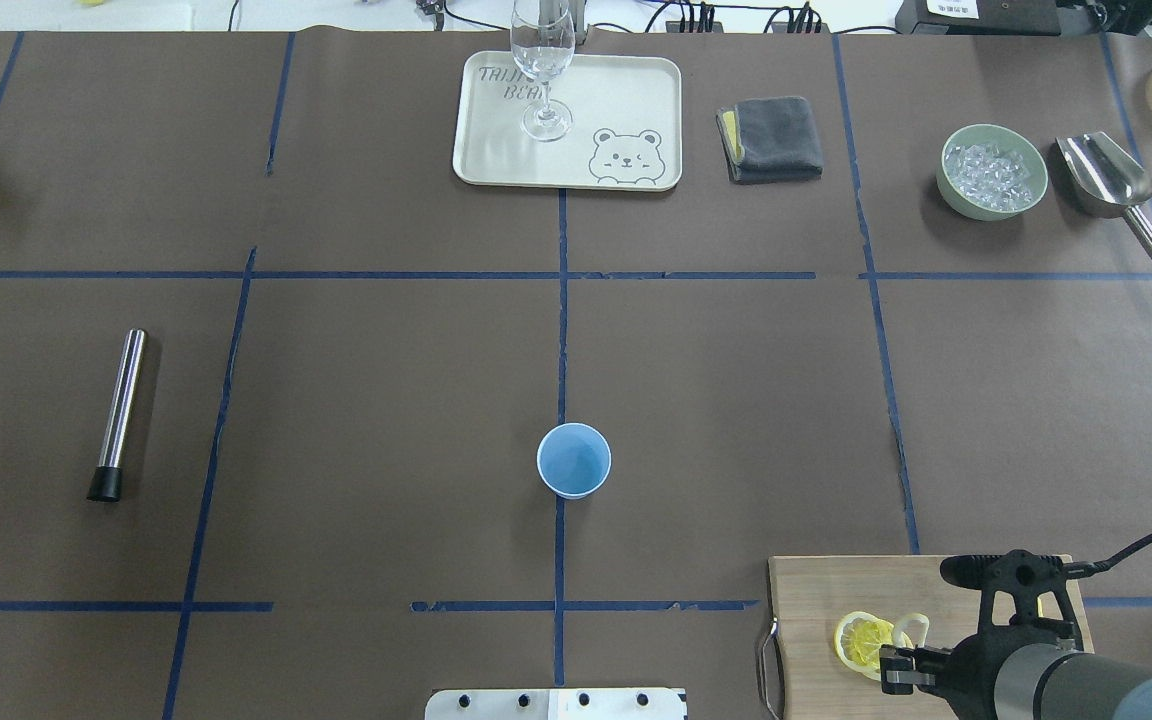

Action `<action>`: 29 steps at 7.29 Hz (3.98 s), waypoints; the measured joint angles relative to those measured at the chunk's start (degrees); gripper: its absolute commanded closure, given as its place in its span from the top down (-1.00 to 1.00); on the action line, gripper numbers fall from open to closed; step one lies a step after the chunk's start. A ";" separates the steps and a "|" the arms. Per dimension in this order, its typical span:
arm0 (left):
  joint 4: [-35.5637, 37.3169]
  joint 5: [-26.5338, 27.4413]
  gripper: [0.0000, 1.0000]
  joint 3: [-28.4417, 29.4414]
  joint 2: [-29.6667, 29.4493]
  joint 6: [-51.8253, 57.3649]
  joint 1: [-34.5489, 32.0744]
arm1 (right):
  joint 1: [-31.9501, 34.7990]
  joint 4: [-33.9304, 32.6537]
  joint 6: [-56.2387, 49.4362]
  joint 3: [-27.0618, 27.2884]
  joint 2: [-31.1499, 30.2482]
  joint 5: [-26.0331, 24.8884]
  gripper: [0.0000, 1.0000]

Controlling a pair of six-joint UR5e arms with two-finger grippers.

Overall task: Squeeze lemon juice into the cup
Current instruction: 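Close the right gripper on the lemon slice and lift it, then carry the lemon slice with the right gripper over the blue cup, then open the right gripper to drop the lemon slice into the cup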

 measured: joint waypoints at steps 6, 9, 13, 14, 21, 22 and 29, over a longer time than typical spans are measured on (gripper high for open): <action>-0.05 0.00 1.00 0.15 0.16 0.00 0.00 | 11.14 -31.72 -0.68 -6.08 37.82 9.35 -0.24; -0.05 -0.02 1.00 0.51 0.11 -0.05 0.04 | 13.88 -34.94 -1.97 -19.64 52.57 8.81 -0.24; -0.52 -0.01 1.00 1.24 0.19 -0.08 0.03 | 18.36 -28.18 -5.00 -34.07 61.02 8.88 -0.20; -0.56 -0.02 1.00 1.29 0.21 -0.08 0.03 | 18.64 -27.14 -5.27 -35.55 61.39 9.04 -0.14; -3.25 0.00 1.00 3.90 0.13 -0.08 0.09 | 18.73 -32.65 -5.34 -33.17 61.44 11.40 1.00; -3.46 0.00 1.00 4.03 0.11 -0.08 0.09 | 18.73 -32.77 -5.27 -32.72 61.45 11.40 1.00; -6.18 0.43 1.00 -0.15 -1.28 -15.76 8.65 | 31.94 -40.78 -24.34 -18.67 49.55 18.94 1.00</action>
